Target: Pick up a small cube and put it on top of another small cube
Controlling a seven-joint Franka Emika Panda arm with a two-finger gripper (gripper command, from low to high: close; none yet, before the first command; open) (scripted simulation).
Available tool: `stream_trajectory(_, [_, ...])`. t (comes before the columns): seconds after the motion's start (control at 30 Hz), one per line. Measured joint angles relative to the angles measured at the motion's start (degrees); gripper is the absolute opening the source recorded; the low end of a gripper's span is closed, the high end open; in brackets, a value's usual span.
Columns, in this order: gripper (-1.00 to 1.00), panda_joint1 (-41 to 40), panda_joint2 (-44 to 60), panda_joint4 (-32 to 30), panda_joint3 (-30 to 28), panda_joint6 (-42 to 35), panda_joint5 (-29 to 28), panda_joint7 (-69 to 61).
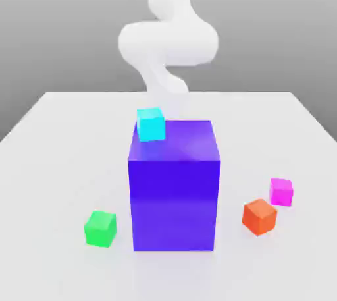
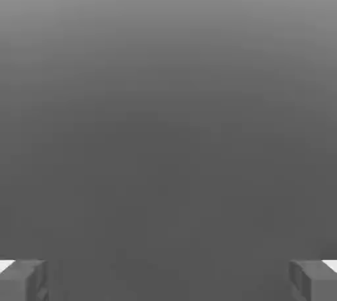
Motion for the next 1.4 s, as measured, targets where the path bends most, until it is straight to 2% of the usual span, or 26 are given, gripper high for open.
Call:
stream_trajectory(0.63, [0.0, 24.1, 18.4, -13.4, -3.2, 13.3, -3.1, -45.5])
stream_trajectory(1.1, [0.0, 39.7, 31.9, -23.1, -3.8, 23.1, -2.3, -81.0])
stream_trajectory(1.4, [0.0, 48.2, 40.5, -29.4, -1.5, 29.4, -0.2, -105.0])
